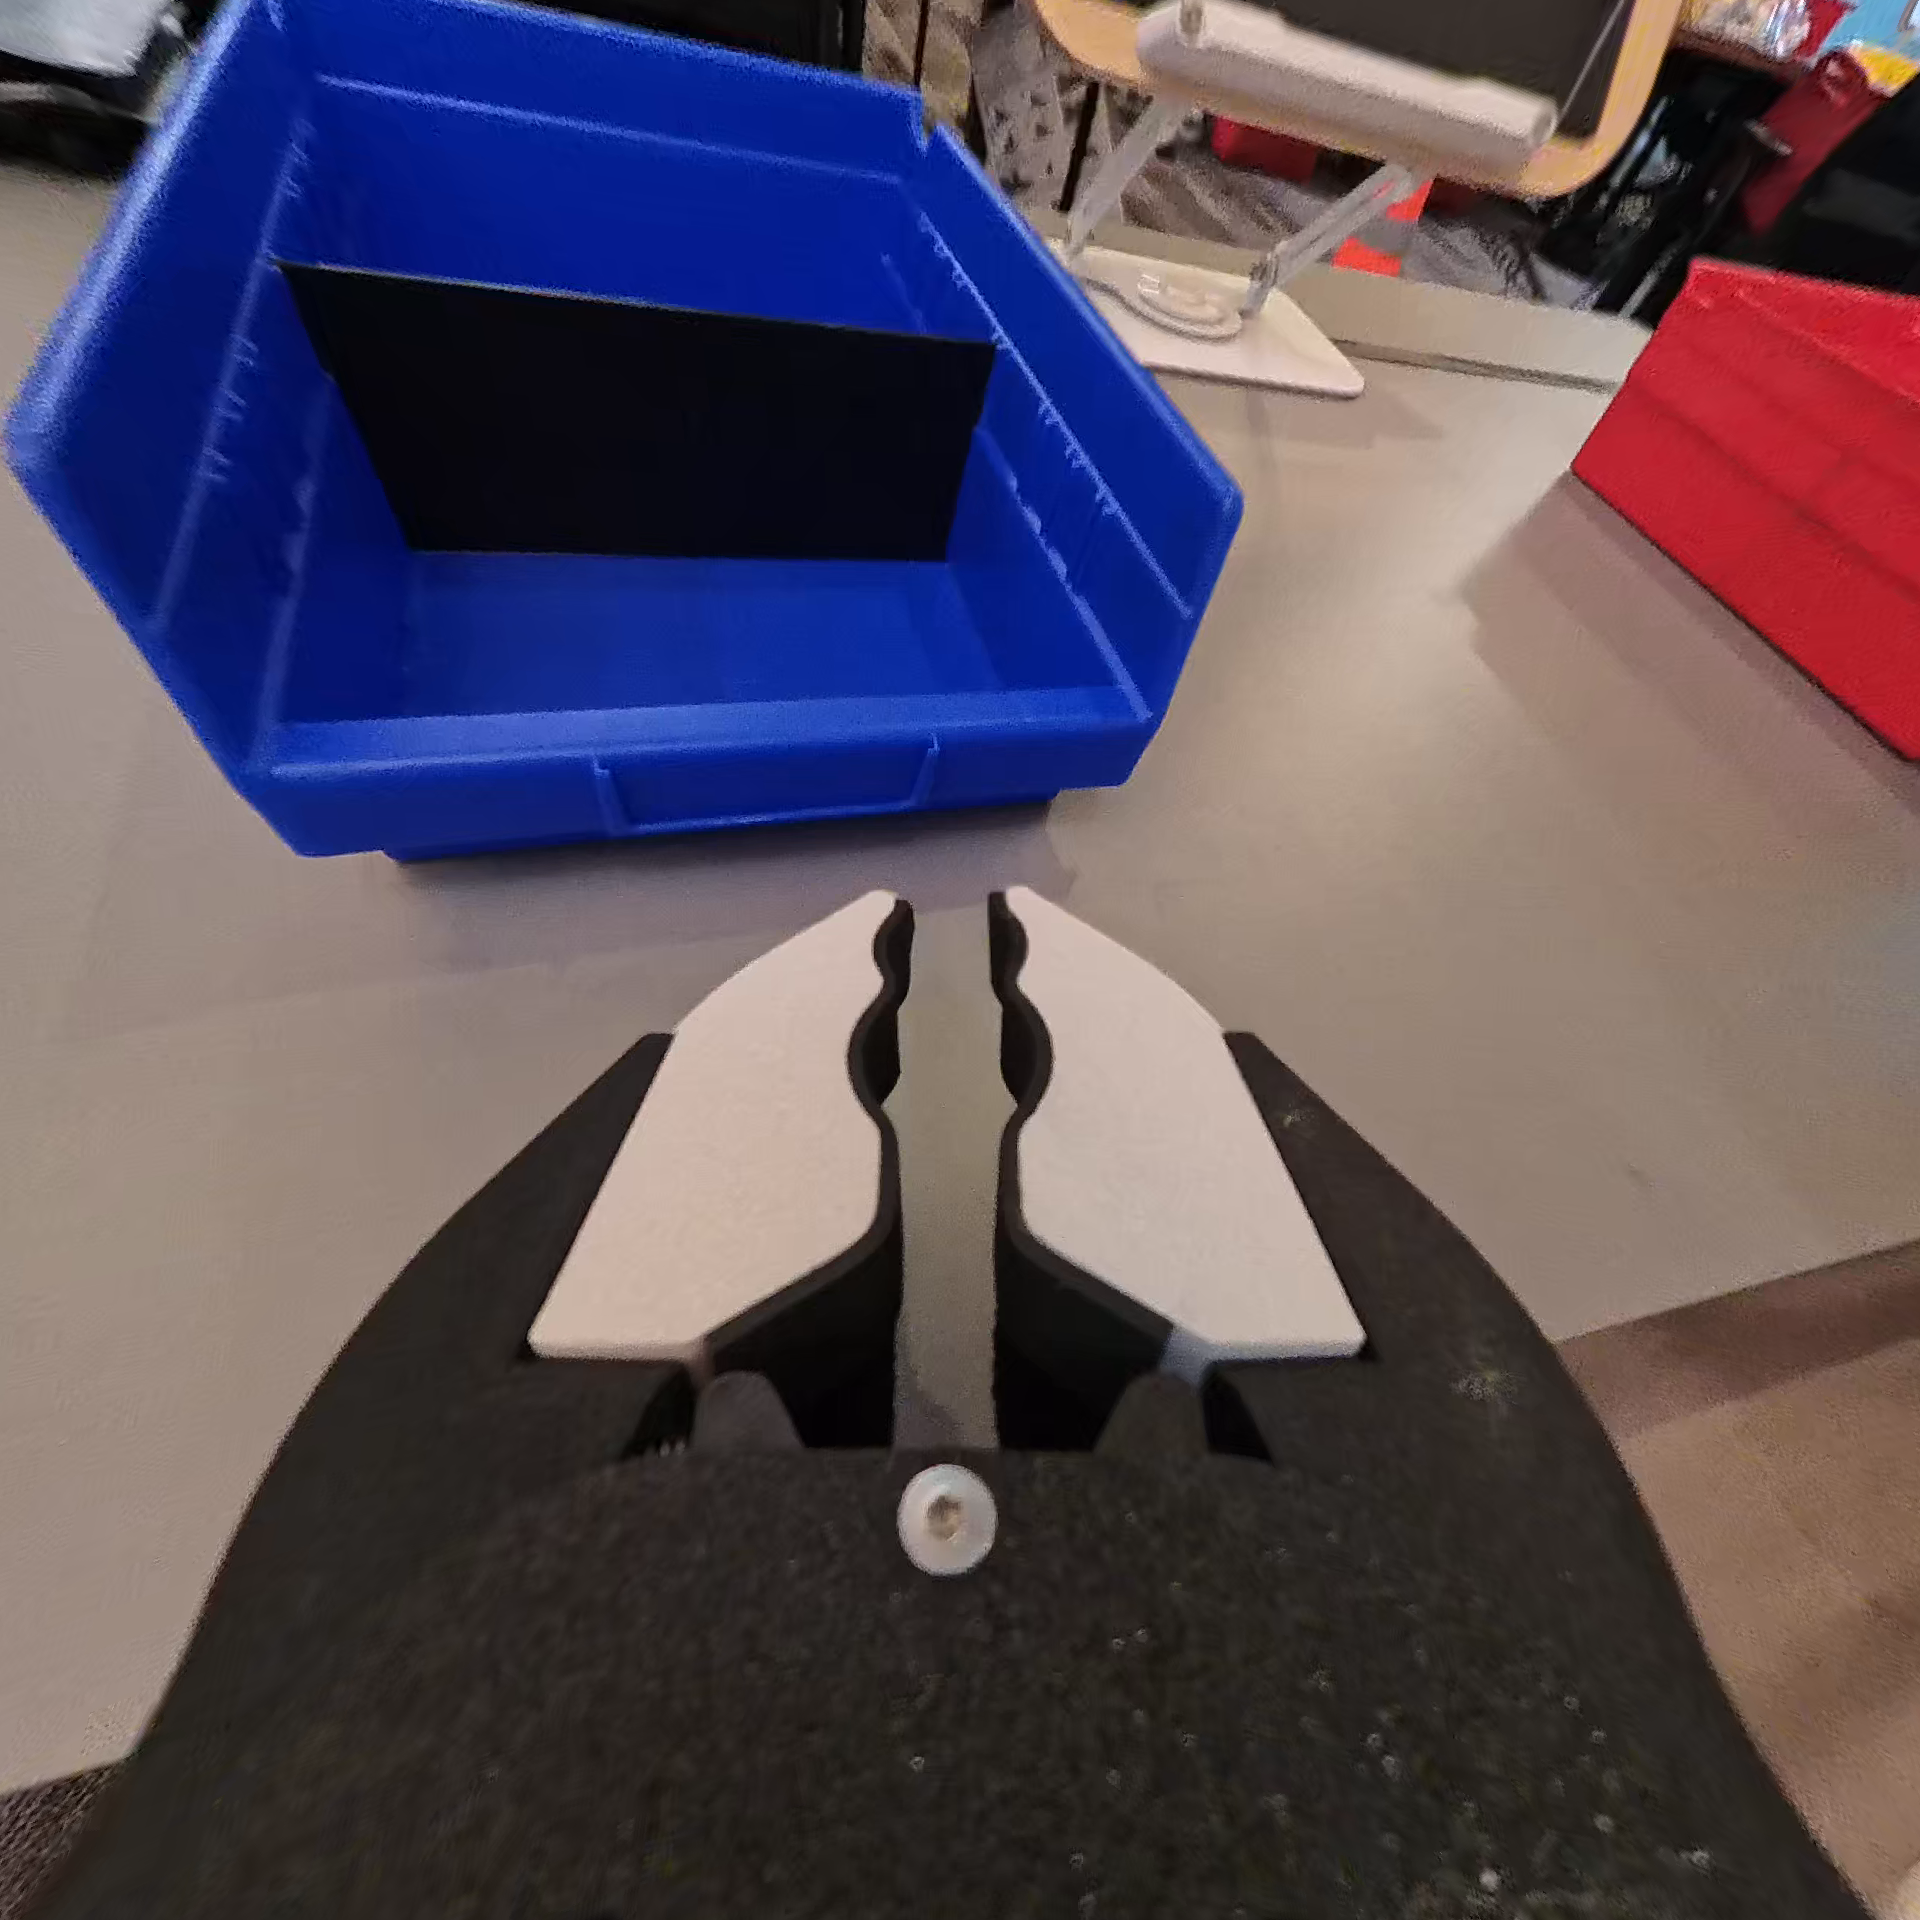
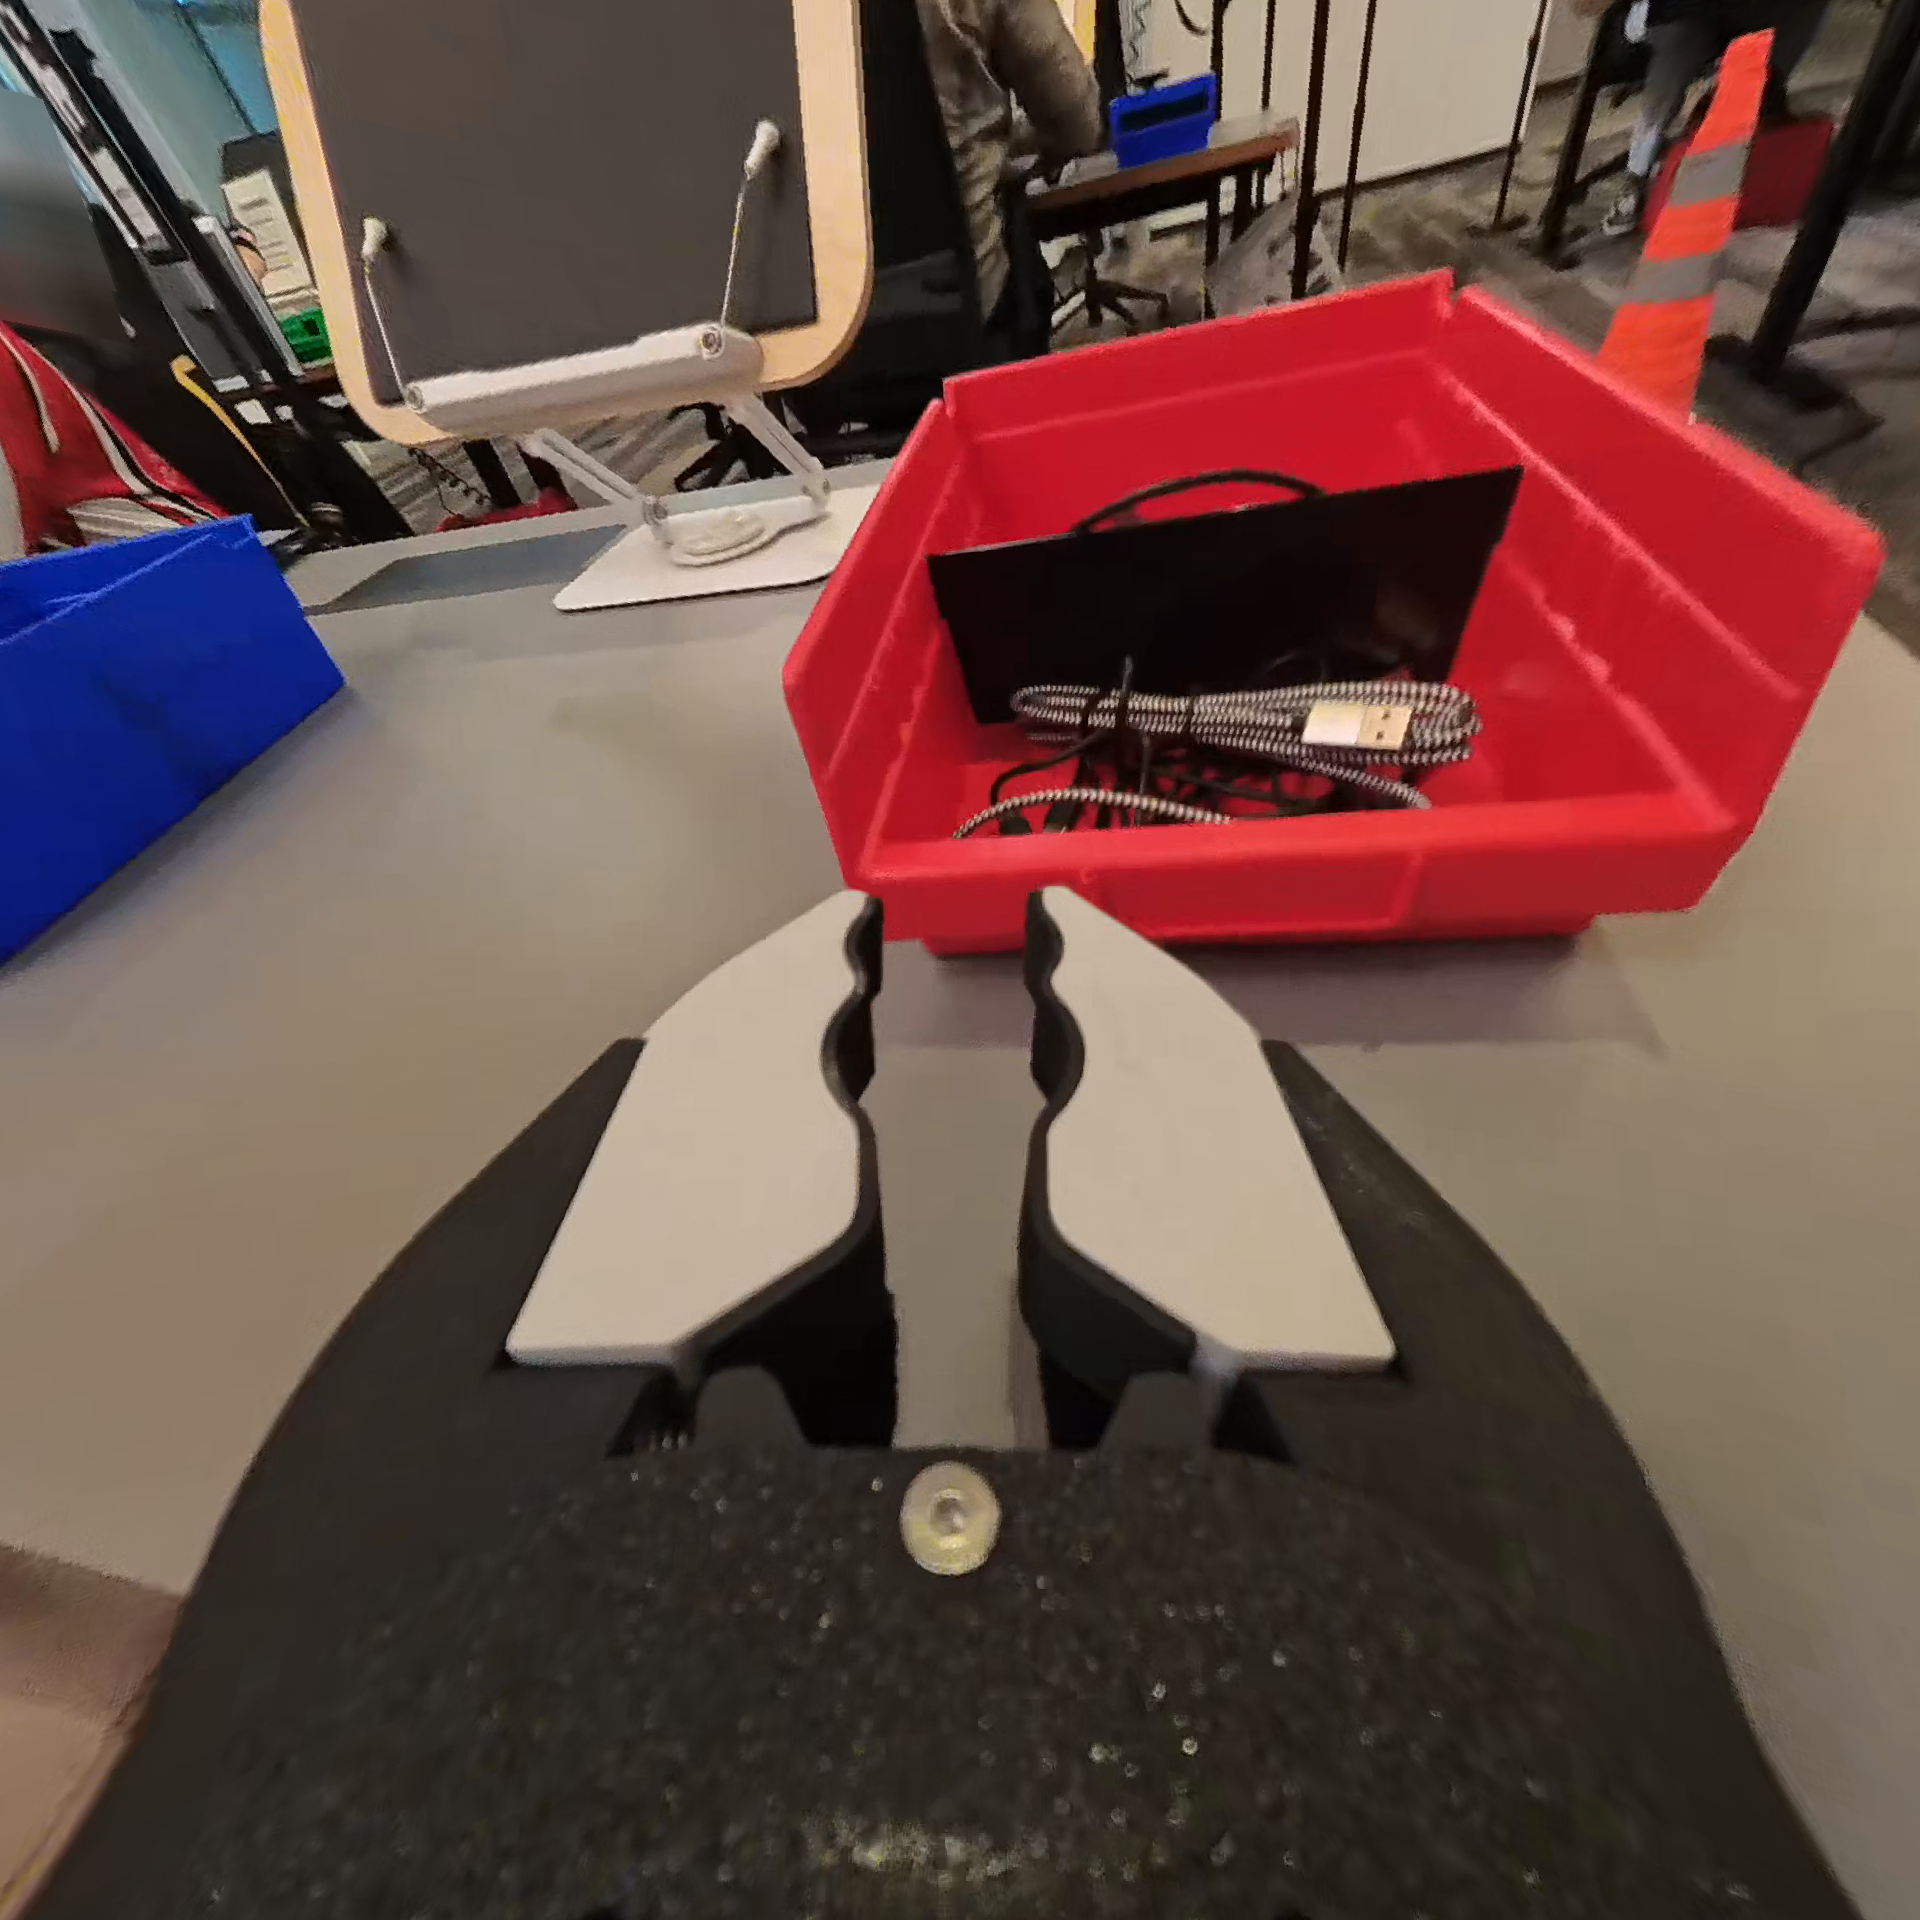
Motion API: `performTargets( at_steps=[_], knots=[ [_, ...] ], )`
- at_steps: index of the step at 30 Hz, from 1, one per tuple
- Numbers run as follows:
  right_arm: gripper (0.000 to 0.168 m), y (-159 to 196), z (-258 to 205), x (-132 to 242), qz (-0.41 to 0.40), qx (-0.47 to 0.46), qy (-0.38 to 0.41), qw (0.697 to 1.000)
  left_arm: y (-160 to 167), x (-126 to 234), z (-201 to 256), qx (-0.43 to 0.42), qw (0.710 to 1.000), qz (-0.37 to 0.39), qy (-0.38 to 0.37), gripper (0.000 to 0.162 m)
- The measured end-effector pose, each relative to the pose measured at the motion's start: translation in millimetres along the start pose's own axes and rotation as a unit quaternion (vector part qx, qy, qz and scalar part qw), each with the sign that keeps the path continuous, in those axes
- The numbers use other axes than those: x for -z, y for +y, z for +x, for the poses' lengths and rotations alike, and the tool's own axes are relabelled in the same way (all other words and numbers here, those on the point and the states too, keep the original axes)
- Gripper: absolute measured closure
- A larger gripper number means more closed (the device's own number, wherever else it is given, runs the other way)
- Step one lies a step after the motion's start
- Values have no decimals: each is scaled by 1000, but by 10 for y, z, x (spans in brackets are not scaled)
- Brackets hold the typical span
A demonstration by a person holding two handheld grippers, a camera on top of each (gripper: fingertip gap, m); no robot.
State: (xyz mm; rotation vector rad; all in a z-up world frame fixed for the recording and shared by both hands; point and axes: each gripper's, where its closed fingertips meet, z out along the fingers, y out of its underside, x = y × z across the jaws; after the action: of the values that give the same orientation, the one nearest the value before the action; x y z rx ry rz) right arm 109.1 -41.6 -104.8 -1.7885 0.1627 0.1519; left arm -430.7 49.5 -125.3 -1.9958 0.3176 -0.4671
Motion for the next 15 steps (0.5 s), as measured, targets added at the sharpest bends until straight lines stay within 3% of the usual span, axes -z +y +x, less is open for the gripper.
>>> performTargets(
  at_steps=[3,15],
  knots=[
    [141,11,69,-114,-8,36,10,999,84,-73,54,-7,999,-27,16,148],
    [134,67,80,-141,-16,64,22,998,3,-94,152,-70,997,1,11,142]
  ],
)
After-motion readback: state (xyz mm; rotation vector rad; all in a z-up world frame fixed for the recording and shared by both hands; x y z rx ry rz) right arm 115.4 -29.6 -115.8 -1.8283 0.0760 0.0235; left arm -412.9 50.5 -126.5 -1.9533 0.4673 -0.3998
